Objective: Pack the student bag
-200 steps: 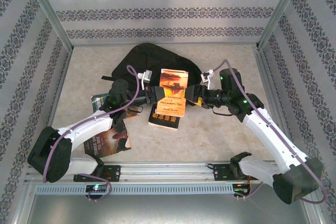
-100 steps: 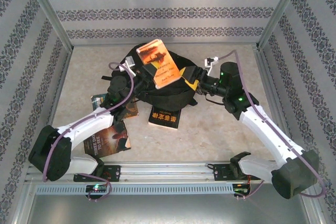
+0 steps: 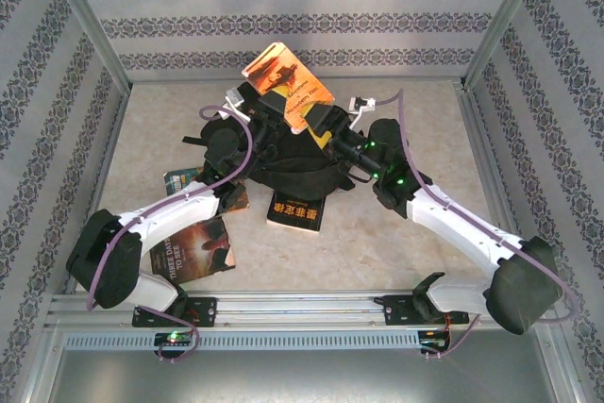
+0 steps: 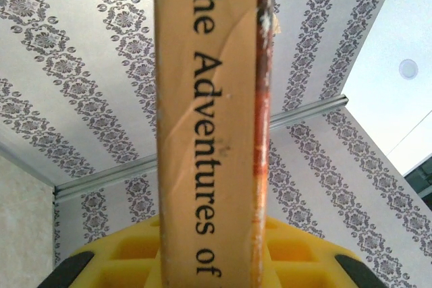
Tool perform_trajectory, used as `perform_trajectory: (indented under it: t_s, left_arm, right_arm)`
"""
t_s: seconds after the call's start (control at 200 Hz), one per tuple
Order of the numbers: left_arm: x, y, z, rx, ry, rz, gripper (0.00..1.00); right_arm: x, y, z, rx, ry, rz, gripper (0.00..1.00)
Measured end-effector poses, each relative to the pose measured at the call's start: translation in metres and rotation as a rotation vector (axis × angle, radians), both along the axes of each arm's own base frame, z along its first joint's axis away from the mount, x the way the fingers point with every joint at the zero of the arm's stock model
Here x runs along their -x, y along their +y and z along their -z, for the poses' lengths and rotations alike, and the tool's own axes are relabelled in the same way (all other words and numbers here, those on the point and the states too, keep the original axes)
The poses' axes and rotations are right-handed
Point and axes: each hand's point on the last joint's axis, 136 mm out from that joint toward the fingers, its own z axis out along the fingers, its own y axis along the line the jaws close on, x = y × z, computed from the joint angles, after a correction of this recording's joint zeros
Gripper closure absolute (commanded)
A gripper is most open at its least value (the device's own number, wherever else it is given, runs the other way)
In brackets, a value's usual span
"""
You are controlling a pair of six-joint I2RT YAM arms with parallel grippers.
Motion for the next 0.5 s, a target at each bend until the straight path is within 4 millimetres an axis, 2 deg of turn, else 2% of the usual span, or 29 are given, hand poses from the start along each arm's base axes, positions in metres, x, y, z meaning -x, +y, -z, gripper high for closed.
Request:
perform_trajectory:
  t_s: [0.11,0.285,0.355,0.43,0.5]
  left_arm:
    - [0.000,-0.002,0.002,0.004,0.007,0.004,1.00]
    - [0.004,-0.007,0.002,0.009,0.010,0.007,1.00]
    - [0.003,-0.007,0.003,0.010,0.014,0.001,1.00]
    - [0.004,-0.008,0.003,0.010,0.015,0.002,1.00]
    - [0.003,-0.008,0.004,0.010,0.017,0.000,1.00]
  right_arm:
    - [-0.010,-0.003,0.000,-0.004,-0.018,0.052,0.22]
    - [-0.024,-0.007,-0.004,-0.027,-0.051,0.111,0.40]
    - [-0.028,-0.005,-0.007,-0.040,-0.059,0.115,0.45]
    - [-0.031,-0.003,-0.013,-0.056,-0.072,0.117,0.54]
    - [-0.033,-0.002,-0.016,-0.077,-0.074,0.116,0.67]
